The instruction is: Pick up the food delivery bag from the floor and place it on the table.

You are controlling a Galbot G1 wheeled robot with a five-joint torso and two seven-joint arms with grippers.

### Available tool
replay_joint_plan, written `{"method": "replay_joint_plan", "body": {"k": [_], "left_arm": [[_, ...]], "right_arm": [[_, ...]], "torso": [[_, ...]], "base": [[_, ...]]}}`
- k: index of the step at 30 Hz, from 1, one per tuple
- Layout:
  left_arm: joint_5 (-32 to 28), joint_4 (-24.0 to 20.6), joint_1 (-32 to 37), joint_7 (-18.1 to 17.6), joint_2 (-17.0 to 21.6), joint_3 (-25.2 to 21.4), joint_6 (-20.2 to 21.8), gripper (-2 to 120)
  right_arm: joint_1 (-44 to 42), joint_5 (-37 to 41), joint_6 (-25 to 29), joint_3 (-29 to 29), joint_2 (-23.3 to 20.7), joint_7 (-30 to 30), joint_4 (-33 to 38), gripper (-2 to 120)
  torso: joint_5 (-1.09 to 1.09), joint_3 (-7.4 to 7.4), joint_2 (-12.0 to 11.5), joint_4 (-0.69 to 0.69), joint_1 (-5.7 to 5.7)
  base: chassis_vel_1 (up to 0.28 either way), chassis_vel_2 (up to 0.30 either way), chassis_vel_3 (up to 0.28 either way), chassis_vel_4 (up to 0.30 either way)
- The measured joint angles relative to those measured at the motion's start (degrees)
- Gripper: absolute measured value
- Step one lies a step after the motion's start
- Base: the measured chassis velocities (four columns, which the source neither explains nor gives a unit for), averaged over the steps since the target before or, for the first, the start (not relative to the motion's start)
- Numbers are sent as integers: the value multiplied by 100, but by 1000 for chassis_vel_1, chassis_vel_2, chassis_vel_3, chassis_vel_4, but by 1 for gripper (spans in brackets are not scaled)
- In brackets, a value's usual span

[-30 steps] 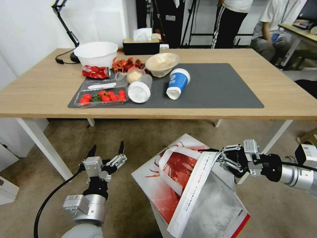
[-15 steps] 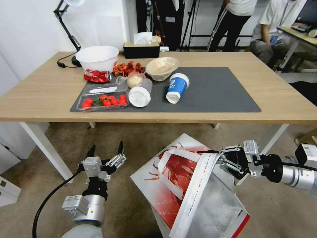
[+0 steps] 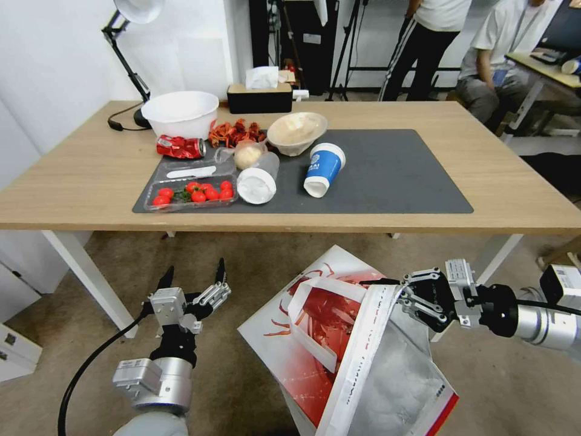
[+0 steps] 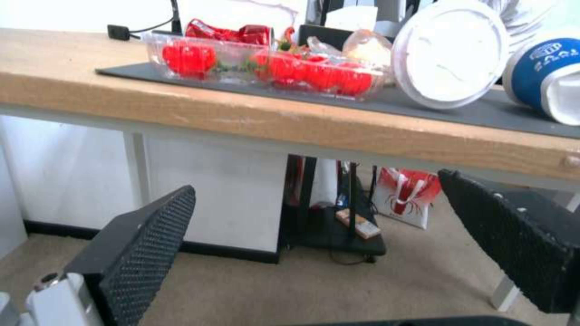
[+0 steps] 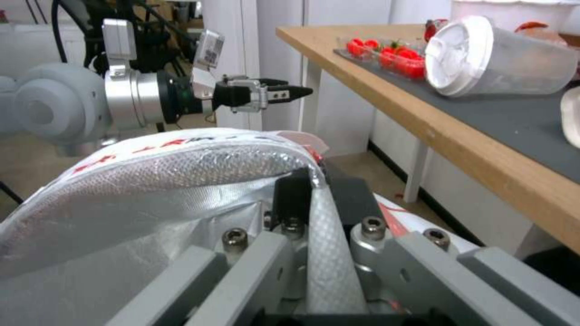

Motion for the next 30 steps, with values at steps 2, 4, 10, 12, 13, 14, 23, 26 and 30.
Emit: {"method": "replay_joint_plan", "body": {"k": [2,4,10,12,13,14,23,26,30], "left_arm": [[0,0,0,0,-2,0,-1,100],[2,0,-1,0,-7,1,-3,100],[7,0,-1,2,-8,3,-6,100],[7,-1,0,5,-7,3,-6,100],[7,-2,0,8,-7,3,-6,100],[9,-2,0,10,-8,3,-7,100],[15,-10,7,12,-12,5,-14,100],[17,-20,8,11,-13,5,-15,100],[19,-38,13,13,-13,1,-15,100]], "right_arm": [[2,4,-1,-1,-1,3,0,0],[7,7,-1,-2,-6,7,-2,0],[8,18,-1,3,-11,10,-3,0],[5,19,-1,7,-11,10,-2,0],[4,21,-1,12,-11,10,-1,0],[4,23,-1,19,-11,11,2,0],[3,38,-1,36,-24,17,16,0],[1,66,-8,69,-40,18,29,0],[1,82,-20,74,-44,22,45,0]], "torso": [[0,19,33,0,13],[0,60,101,0,39],[0,141,241,0,96],[0,163,277,0,110],[0,186,312,0,124],[0,209,350,0,140],[0,320,545,0,223],[0,384,655,0,270],[0,440,749,0,309]], "base": [[0,0,0,0],[0,0,0,0],[0,0,0,0],[0,0,0,0],[0,0,0,0],[0,0,0,0],[0,0,0,0],[0,0,0,0],[0,0,0,0]]}}
